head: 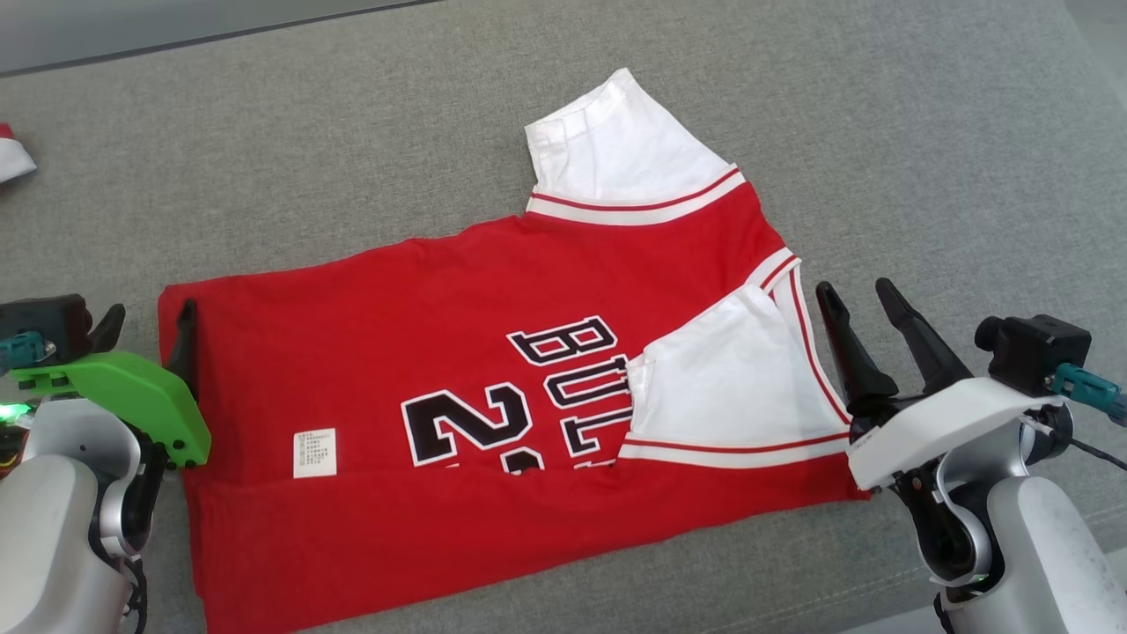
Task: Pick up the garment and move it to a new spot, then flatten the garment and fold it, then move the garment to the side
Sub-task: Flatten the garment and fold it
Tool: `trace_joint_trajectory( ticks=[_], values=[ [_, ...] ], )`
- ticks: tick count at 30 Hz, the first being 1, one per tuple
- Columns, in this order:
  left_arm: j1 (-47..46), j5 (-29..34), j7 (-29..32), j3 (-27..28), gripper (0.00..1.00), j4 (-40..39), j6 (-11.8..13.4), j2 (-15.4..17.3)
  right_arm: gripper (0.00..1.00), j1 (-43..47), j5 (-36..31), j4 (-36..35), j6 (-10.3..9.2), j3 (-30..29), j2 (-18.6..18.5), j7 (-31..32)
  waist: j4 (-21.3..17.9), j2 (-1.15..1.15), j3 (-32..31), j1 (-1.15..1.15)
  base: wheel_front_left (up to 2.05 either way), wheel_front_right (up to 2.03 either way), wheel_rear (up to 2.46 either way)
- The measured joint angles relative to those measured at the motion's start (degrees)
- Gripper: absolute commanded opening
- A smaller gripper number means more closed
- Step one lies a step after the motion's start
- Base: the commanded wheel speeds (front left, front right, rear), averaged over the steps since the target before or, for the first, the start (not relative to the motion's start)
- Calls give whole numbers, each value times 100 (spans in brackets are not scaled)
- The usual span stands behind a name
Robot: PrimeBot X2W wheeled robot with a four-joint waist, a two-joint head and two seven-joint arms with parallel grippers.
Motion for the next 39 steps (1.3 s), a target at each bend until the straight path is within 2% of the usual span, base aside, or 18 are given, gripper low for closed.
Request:
trace_joint_trajectory(
  ticks=[8, 9, 11, 12, 14, 18, 26, 33, 39],
  values=[
    [-352, 115, 18, -223, 100, 404, -118, -30, 100, -168, 74, 125, 0, 115, -104, -43, -21, 0, 103, 0, 0, 0, 0],
    [-389, 124, 53, -247, 94, 461, -122, -30, 100, -204, 74, 127, 0, 141, -124, -43, -20, 0, 110, 0, 0, 0, 0],
    [-452, 165, 82, -292, 66, 547, -138, -47, 100, -275, 75, 133, 0, 204, -171, -15, -15, 0, 124, 0, 0, 0, 0],
    [-482, 165, 96, -311, 47, 581, -146, -62, 100, -318, 75, 136, 0, 235, -198, -7, -11, 0, 130, 0, 0, 0, 0],
    [-545, 182, 144, -357, 34, 659, -168, -78, 100, -422, 74, 145, 0, 303, -265, 45, 0, 0, 142, 0, 0, 0, 0],
    [-664, 192, 138, -417, 0, 768, -207, -163, 100, -769, 45, 200, 0, 438, -389, 189, 45, 0, 171, 0, 0, 0, 0],
    [-842, 165, -489, -417, 0, 687, -305, -497, 100, -2001, -237, 975, 0, 504, -515, 369, 290, 0, 246, 0, 0, 0, 0],
    [-835, 203, -1125, -587, 0, 311, -369, -910, 100, -3271, -633, 2331, 0, 520, -604, 636, 805, 0, 367, 0, 0, 0, 0],
    [-853, 322, -1358, -891, 0, 301, -442, -1277, 100, -4086, -873, 3591, 0, 453, -708, 991, 1339, 0, 513, 0, 0, 0, 0]
  ],
)
